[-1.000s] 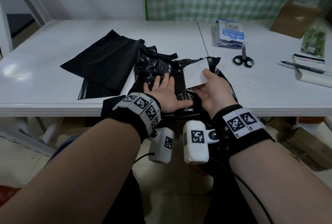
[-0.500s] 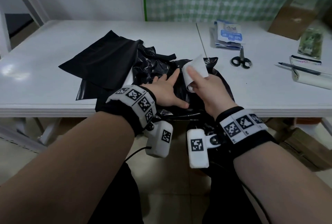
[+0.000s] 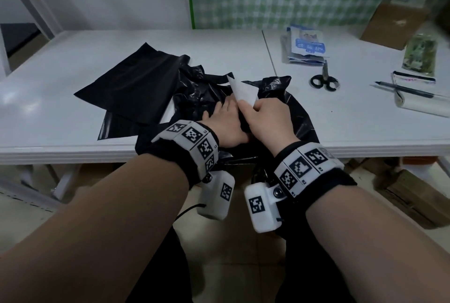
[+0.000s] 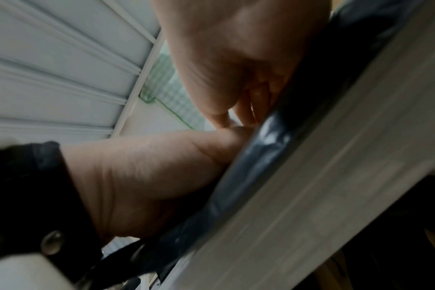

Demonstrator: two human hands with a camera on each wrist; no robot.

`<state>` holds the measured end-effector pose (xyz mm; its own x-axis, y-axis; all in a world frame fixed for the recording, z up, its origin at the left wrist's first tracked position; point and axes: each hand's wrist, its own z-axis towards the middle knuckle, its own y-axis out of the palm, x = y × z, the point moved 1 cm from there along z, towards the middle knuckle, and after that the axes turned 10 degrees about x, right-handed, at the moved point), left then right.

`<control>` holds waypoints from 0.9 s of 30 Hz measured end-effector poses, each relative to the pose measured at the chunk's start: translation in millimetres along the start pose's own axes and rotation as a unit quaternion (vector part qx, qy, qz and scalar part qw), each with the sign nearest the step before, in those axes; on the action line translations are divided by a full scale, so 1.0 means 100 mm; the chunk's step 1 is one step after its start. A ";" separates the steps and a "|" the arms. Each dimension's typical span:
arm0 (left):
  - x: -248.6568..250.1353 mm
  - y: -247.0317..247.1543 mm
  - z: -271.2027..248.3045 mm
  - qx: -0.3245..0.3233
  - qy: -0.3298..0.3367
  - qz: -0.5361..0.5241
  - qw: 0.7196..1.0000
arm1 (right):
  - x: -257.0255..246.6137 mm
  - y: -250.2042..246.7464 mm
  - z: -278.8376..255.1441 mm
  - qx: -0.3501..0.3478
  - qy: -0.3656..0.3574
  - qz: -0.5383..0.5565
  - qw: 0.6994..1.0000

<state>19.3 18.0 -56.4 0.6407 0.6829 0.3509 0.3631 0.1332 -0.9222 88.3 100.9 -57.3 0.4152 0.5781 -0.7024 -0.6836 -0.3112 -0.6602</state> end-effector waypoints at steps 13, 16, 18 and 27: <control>0.06 0.01 -0.04 -0.049 -0.023 0.055 0.997 | 0.11 -0.07 0.02 -0.008 0.073 0.143 0.987; 0.07 0.03 -0.05 -0.048 -0.027 0.062 0.997 | 0.16 -0.08 0.00 0.002 0.189 0.280 0.941; 0.08 0.04 -0.04 -0.050 -0.028 0.072 0.996 | 0.16 -0.08 -0.01 0.002 0.232 0.327 0.916; 0.14 0.02 -0.06 -0.061 -0.040 0.101 0.992 | 0.24 -0.27 0.05 0.017 0.342 0.488 0.803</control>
<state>33.0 23.1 -51.9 0.6544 0.7425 0.1433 0.3161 -0.0965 -0.9438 114.2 127.0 -55.0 -0.1043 -0.4814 -0.8703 -0.8945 -0.3371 0.2937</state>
